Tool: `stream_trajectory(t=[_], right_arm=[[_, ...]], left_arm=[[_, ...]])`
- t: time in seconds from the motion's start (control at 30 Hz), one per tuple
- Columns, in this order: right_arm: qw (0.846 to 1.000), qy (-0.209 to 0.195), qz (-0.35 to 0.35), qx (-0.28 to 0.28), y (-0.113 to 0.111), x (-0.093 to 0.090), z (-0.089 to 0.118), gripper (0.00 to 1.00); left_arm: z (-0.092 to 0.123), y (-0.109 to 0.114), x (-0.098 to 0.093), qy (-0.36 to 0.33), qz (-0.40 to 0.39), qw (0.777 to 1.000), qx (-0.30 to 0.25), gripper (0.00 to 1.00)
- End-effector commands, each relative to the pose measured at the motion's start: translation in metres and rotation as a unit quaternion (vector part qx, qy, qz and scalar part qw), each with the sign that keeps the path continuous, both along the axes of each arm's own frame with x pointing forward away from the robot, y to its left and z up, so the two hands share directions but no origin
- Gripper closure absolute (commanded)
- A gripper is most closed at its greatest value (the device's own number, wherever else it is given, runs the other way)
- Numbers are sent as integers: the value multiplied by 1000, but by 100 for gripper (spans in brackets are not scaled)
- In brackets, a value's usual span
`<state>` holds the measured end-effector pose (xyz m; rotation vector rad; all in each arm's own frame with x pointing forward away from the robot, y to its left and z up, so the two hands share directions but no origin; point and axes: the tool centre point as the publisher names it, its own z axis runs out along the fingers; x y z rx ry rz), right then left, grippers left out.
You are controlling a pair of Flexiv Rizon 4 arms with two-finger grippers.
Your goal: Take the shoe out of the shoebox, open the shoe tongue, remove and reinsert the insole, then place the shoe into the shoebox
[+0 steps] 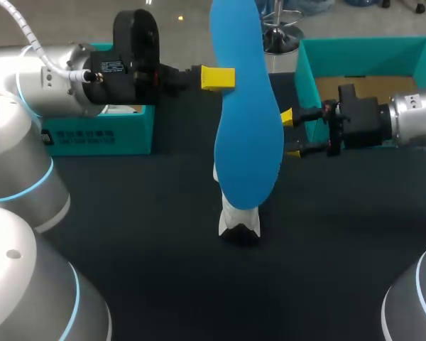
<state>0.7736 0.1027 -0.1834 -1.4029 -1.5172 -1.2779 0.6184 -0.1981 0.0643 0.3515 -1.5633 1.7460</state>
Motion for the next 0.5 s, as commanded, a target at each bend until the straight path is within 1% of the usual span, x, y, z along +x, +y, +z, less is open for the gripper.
stream_trajectory(t=[0.03, 0.1, 0.17, 0.2, 0.27, 0.37, 0.5], right_arm=[[1000, -7, 19, 9, 7, -2, 5, 0], [999, -6, 30, 19, 10, -3, 9, 0], [999, 3, 39, 18, 14, -4, 13, 0], [998, 10, 45, 31, 17, -5, 16, 0], [998, 11, 45, 32, 22, -6, 22, 0], [998, 18, 51, 36, 28, -8, 24, 0], [998, 18, 51, 36, 28, -8, 24, 0]], left_arm=[[-1, -1, -1, 0, 1, 1000, -1, 100], [-1, -1, -1, 0, 1, 1000, -1, 100], [-1, -1, -1, 0, 1, 1000, -1, 100], [-1, -1, -1, 0, 1, 1000, -1, 100], [-1, -1, -1, 0, 1, 1000, -1, 100], [-1, -1, -1, 0, 1, 1000, -1, 100], [-1, -1, -1, 0, 1, 1000, -1, 100]])
